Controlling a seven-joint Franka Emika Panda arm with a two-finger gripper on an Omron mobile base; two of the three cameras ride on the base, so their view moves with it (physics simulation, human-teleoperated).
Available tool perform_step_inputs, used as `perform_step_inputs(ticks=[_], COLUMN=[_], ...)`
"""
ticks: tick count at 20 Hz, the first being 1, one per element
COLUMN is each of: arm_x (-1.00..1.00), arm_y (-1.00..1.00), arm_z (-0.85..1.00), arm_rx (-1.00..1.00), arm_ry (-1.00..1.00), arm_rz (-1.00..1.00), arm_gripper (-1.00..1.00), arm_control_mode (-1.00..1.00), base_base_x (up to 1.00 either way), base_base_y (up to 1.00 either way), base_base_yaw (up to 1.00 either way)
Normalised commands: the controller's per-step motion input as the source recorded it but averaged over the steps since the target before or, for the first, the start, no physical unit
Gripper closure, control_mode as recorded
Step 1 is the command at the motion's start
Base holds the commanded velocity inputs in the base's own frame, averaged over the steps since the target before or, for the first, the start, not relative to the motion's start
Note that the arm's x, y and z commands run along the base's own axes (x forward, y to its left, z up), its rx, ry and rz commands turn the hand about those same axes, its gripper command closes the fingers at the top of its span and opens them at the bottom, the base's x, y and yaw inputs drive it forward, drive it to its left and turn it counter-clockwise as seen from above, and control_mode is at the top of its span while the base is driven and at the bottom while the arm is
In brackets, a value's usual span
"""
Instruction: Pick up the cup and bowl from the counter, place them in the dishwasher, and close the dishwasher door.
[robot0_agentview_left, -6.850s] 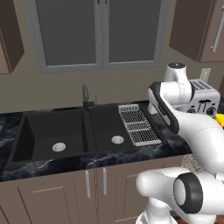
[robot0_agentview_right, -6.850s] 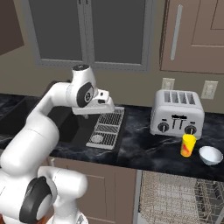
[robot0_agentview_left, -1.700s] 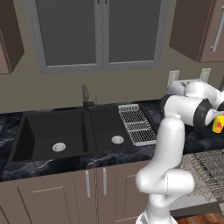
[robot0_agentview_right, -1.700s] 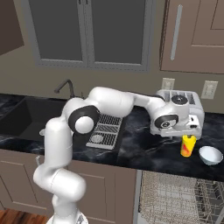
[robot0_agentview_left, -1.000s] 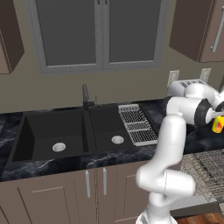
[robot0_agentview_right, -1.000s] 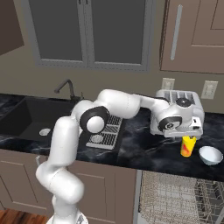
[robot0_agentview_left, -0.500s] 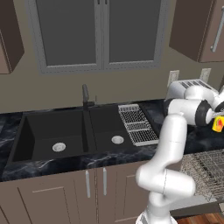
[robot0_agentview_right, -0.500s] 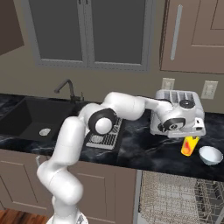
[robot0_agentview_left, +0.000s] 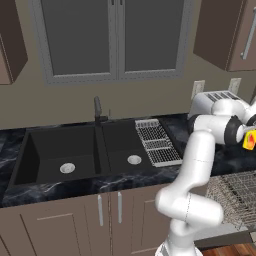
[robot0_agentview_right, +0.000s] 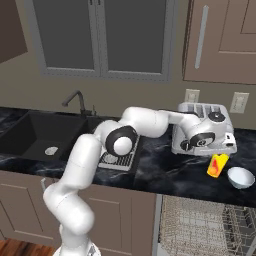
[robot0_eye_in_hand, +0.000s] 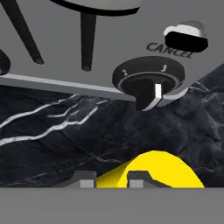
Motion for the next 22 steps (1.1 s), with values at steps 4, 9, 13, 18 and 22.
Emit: perform_step_inputs(ticks=[4, 9, 13, 18, 22], arm_x=[0.0, -0.16, -0.44, -0.54, -0.49], arm_y=[0.0, 0.05, 0.19, 0.24, 0.21], arm_z=[-0.04, 0.0, 0.0, 0.05, 0.22], arm_rx=[0.0, 0.0, 0.0, 0.0, 0.0], arm_ry=[0.0, -0.01, -0.08, -0.13, -0.15], arm_rz=[0.0, 0.0, 0.0, 0.0, 0.0], arm_gripper=[1.0, 1.0, 1.0, 1.0, 1.0], arm_control_mode=[-1.0, -1.0, -1.0, -1.0, -1.0], base_base_x=[0.0, 0.0, 0.0, 0.0, 0.0], base_base_y=[0.0, 0.0, 0.0, 0.0, 0.0], base_base_yaw=[0.0, 0.0, 0.0, 0.0, 0.0])
